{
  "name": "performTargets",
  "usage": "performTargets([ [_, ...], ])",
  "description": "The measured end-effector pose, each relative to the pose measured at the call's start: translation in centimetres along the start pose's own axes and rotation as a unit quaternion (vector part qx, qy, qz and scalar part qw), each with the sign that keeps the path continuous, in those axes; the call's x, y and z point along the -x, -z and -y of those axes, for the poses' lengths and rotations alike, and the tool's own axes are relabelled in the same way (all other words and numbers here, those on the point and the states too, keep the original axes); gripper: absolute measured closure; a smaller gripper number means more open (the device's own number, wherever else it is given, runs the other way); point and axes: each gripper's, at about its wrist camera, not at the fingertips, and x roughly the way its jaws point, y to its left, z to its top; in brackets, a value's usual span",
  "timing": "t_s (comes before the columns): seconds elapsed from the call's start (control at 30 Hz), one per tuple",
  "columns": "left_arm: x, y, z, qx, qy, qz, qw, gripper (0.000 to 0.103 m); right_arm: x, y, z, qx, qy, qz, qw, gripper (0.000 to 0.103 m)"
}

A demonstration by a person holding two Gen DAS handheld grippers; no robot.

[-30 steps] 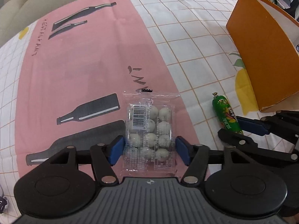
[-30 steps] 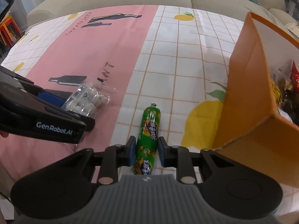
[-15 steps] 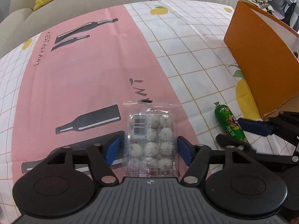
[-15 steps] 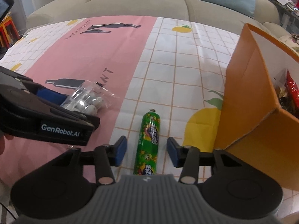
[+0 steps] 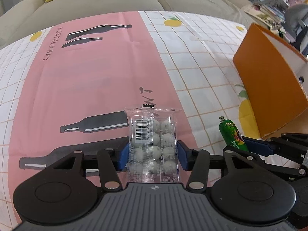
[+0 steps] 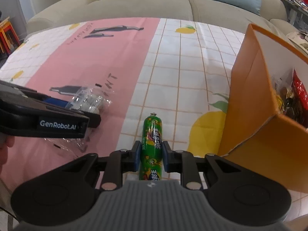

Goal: Organize snacks
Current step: 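Carry the ball packet with the left gripper while the right carries the sausage stick over the box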

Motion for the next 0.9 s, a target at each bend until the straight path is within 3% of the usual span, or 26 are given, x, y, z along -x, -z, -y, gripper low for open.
performTargets([
  [0.5, 6.3, -1.3, 0.5, 0.052, 0.049, 0.052, 0.9961, 0.045, 7.4, -1.9, 1.9, -0.050, -0.034, 0.066, 0.996, 0.083],
  [0.9, 10.6, -5.0, 6.8, 0.000, 0.112, 0.096, 0.9890, 0.045, 13.9, -3.5, 8.0, -0.064, -0.017, 0.102, 0.993, 0.083],
])
